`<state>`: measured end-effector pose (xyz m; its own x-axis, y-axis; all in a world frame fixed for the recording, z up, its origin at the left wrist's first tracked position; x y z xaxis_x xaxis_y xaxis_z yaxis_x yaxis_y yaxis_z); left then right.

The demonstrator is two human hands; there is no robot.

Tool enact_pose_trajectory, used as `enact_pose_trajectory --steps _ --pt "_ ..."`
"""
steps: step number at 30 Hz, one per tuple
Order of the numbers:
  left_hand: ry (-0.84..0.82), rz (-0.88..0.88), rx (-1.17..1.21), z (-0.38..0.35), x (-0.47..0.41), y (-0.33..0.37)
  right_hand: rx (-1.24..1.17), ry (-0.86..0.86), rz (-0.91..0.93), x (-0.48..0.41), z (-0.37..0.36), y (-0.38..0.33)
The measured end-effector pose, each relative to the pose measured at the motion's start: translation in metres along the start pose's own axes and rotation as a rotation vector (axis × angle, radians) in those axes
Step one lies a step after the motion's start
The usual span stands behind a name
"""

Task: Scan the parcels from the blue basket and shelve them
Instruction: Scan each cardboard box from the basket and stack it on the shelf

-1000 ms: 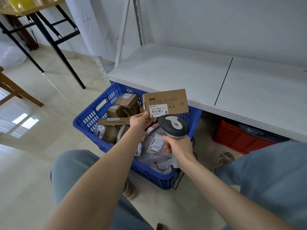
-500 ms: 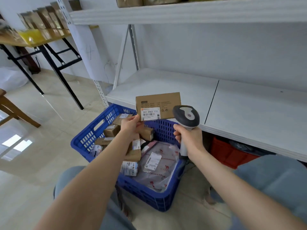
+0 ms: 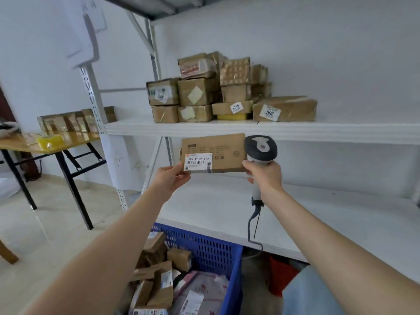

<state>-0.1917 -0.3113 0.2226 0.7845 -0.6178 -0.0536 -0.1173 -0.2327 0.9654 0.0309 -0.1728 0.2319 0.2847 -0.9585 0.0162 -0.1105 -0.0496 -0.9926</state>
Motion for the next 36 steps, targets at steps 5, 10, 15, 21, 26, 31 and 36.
enact_pose_trajectory --steps 5,10,15,21,26,31,36 --pt "-0.059 -0.062 -0.033 -0.06 0.0 0.047 -0.053 0.108 0.106 -0.008 0.031 -0.056" --pt "-0.171 -0.052 -0.062 -0.119 -0.007 0.087 -0.132 0.191 0.136 -0.031 0.065 -0.114" --pt "-0.118 -0.073 -0.052 -0.185 -0.03 0.115 -0.12 0.262 0.161 -0.057 0.088 -0.153" --pt "-0.178 -0.107 -0.079 -0.268 -0.05 0.109 -0.134 0.213 0.093 -0.089 0.089 -0.15" --pt "-0.26 -0.192 -0.331 -0.289 -0.04 0.097 -0.221 0.151 0.063 -0.105 0.09 -0.143" --pt "-0.29 -1.028 -1.201 -0.296 -0.034 0.109 -0.282 0.148 0.054 -0.116 0.093 -0.14" --pt "-0.468 -1.109 -1.505 -0.323 -0.052 0.092 -0.329 0.154 0.044 -0.126 0.096 -0.137"
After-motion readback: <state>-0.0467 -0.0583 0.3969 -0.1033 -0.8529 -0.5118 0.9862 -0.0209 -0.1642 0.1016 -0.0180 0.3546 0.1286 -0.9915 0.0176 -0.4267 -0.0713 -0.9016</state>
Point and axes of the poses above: each hand's wrist, its own x-axis away from the middle knuckle, its own z-axis out of the back of the hand, y = z × x, the point moved 5 cm from there along -x, towards the middle knuckle, and after that the axes turned 7 degrees about -z, right-handed, at the moved point
